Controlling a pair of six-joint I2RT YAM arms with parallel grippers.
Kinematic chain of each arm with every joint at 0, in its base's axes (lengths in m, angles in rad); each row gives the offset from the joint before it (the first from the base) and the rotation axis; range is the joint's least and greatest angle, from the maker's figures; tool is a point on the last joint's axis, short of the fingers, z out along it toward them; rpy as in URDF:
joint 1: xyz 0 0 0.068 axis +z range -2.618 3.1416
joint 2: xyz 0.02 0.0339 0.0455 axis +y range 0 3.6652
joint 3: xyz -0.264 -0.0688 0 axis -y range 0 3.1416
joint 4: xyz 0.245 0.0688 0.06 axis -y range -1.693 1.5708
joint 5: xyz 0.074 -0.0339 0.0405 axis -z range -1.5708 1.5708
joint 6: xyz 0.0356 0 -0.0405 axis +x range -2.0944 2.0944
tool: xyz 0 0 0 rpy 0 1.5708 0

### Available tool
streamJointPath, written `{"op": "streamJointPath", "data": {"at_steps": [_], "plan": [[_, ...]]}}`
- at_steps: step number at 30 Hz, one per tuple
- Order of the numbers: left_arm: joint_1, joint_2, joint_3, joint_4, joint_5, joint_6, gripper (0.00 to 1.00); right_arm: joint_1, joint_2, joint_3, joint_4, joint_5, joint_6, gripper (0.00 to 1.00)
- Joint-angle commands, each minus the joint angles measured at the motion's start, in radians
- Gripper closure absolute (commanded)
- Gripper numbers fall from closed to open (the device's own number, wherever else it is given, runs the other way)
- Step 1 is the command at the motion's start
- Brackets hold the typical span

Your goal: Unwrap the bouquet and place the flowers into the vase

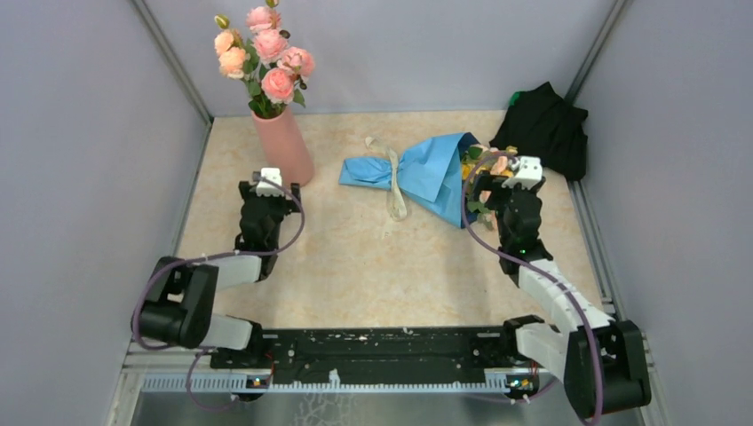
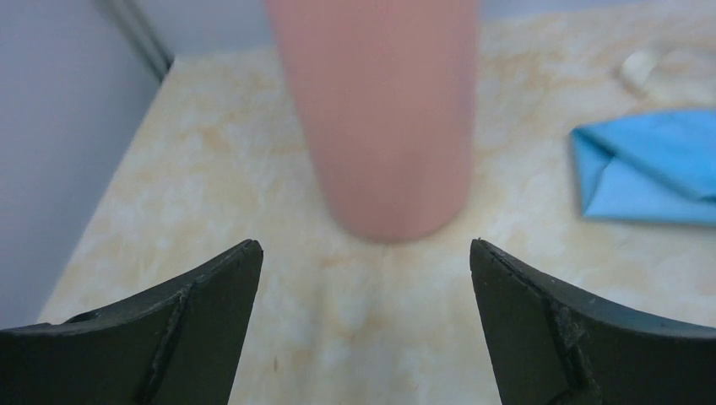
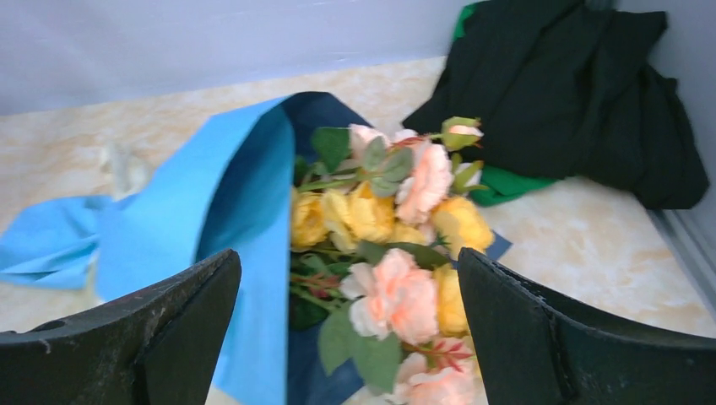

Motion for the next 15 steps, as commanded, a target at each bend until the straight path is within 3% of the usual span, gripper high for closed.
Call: {"op": "streamJointPath", "data": {"at_steps": [1,6,9,15], "plan": [[-0.164,-0.093,0.162,-0.237,-0.149,0.151,0.01,0.05,-0.079,0.129,-0.261,0.061,0.105,0.01],[-0.299,-0.017,0.372,-0.518,-0.004,0.244,0.01,0.061,-0.062,0.234,-0.398,-0.102,0.101,0.02],[-0.322,0.001,0.424,-0.528,0.181,0.264,0.01,0.062,0.013,0.341,-0.534,-0.174,0.103,0.01],[-0.368,0.085,0.569,-0.509,0.251,0.328,0.01,0.061,0.187,0.451,-0.653,-0.3,0.183,0.01]]}}
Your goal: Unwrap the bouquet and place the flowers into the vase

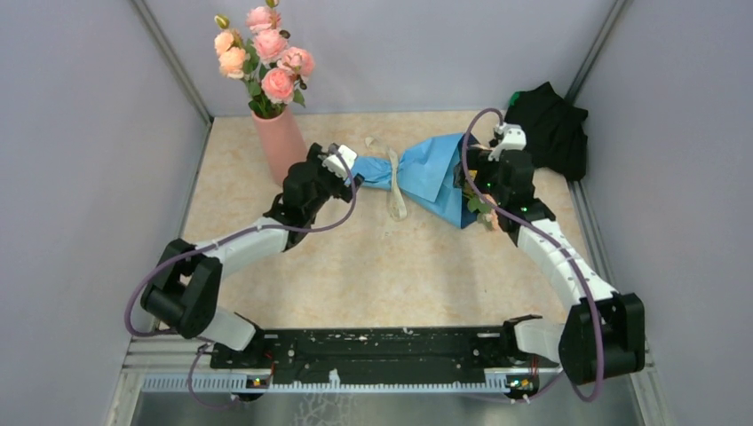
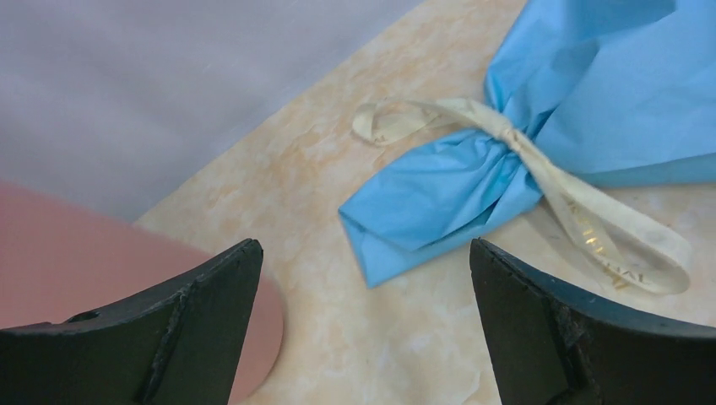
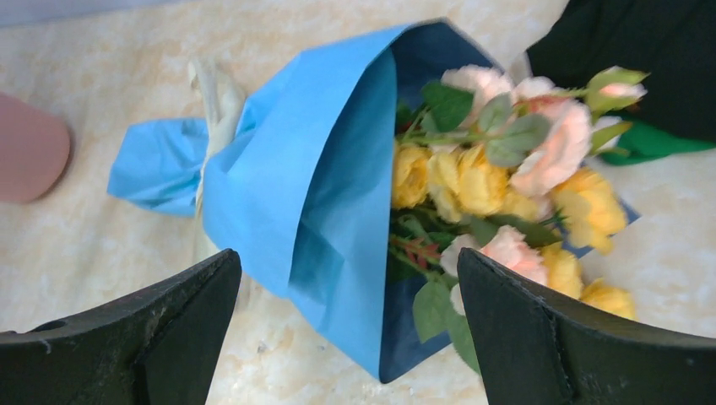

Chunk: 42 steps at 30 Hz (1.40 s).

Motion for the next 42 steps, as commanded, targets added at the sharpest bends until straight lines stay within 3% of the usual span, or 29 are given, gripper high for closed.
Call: {"op": "streamJointPath", "data": {"at_steps": [1,4,7,12,16,22,28,42], "plan": [[-0.025,0.086,0.168,-0.059,0.148,0.093,0.01,0.009,0.105,0.07,-0.123,-0.131,0.077,0.02],[-0.027,0.177,0.302,-0.172,0.221,0.124,0.01,0.009,0.125,0.064,-0.124,-0.109,0.121,0.01],[-0.026,0.312,0.467,-0.294,0.19,0.146,0.01,0.01,0.136,0.062,-0.135,-0.103,0.128,0.01],[-0.022,0.564,0.713,-0.384,0.143,0.148,0.01,0.009,0.125,0.048,-0.164,-0.109,0.103,0.01],[-0.01,0.681,0.833,-0.41,0.143,0.127,0.01,0.01,0.078,0.024,-0.186,-0.086,0.076,0.02],[0.034,0.773,0.905,-0.389,0.178,0.053,0.01,0.009,0.036,-0.022,-0.15,-0.085,0.043,0.02],[0.072,0.855,1.014,-0.483,0.242,-0.028,0.01,0.01,0.003,-0.054,-0.134,-0.093,0.033,0.02],[0.073,0.857,0.865,-0.525,0.413,-0.2,0.02,0.009,-0.043,-0.057,-0.139,-0.105,0.056,0.04]]}}
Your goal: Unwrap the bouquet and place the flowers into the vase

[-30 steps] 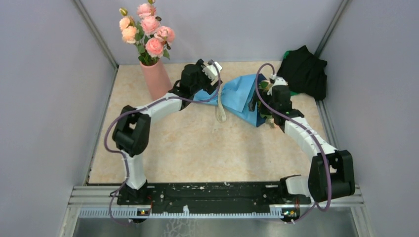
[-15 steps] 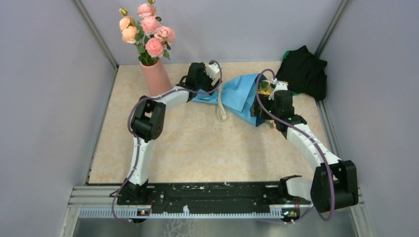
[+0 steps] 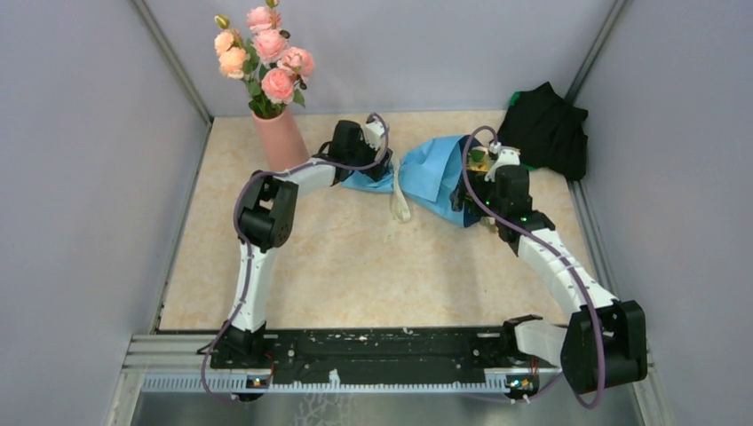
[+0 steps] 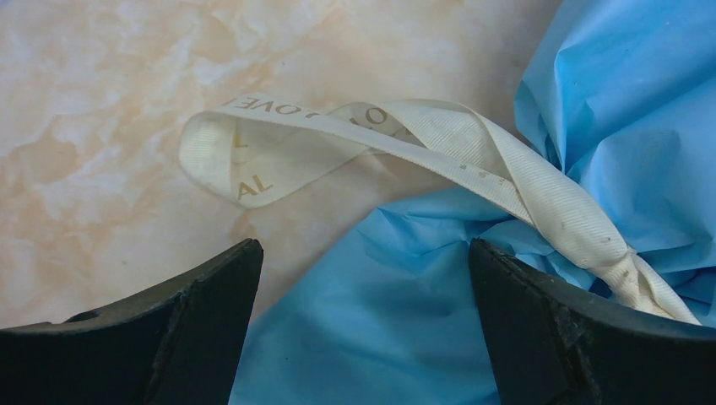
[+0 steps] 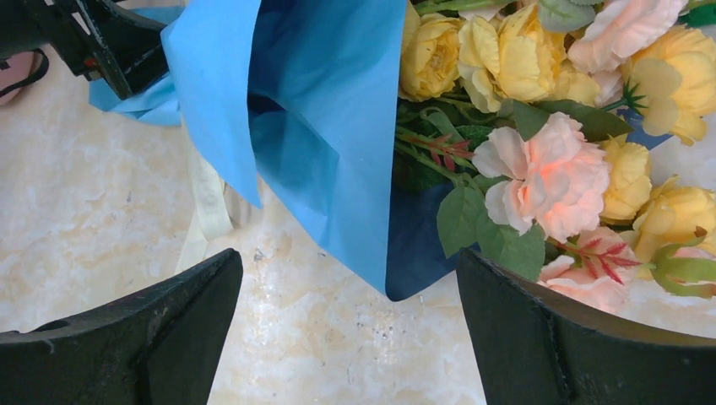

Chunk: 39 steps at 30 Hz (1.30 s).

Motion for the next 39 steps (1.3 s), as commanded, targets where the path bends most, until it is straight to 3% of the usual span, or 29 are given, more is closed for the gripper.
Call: {"op": "streamJointPath", "data": {"at_steps": [1,8,19,32,39], "plan": [[-0.011,-0.014,-0.084,-0.044,0.123,-0.093,0.02,0.008,-0.042,0.007,0.035,-0.005,0.007,0.04],[-0.036,-0.136,-0.275,-0.005,0.163,-0.173,0.02,0.007,-0.015,0.013,0.043,-0.001,0.027,0.04],[-0.154,-0.296,-0.464,-0.069,0.067,-0.19,0.02,0.007,0.077,0.045,-0.054,0.128,0.1,0.04],[-0.268,-0.404,-0.681,-0.082,0.059,-0.341,0.02,0.007,0.421,0.124,0.104,0.041,0.126,0.04],[-0.371,-0.466,-0.777,0.035,0.062,-0.417,0.03,0.034,0.558,0.271,0.102,-0.013,0.097,0.04]]}}
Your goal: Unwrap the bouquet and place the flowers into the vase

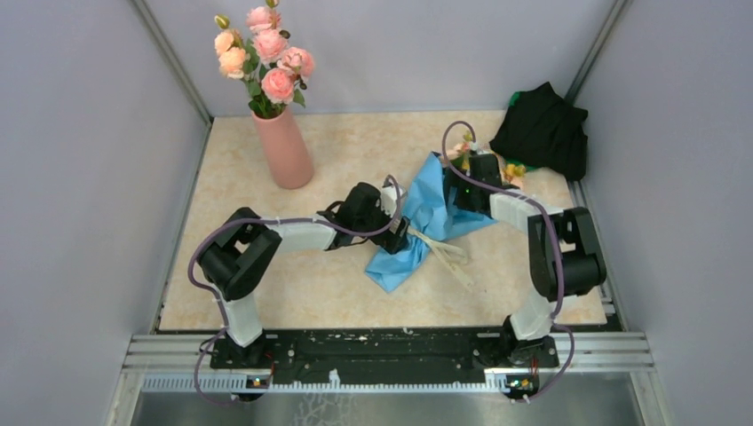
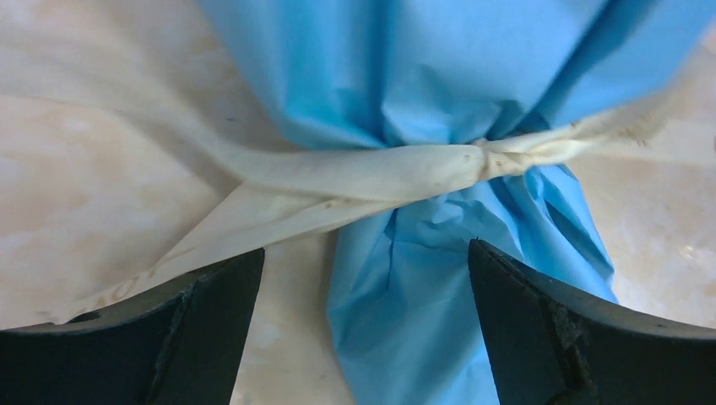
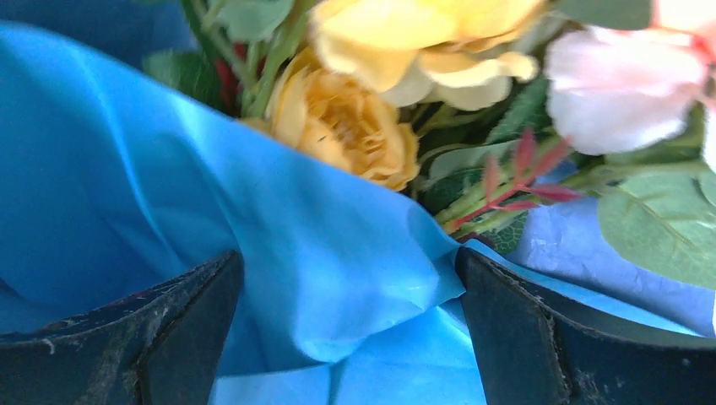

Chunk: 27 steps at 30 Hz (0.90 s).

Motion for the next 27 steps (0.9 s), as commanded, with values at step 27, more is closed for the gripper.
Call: {"op": "streamJointPath", "data": {"at_steps": [27], "plan": [[-0.132,-0.196,0.028,0.033,-0.086,-0.133,0.01,0.128,-0.326,0.349,-0.261,0.288,-0.179,0.02]]}}
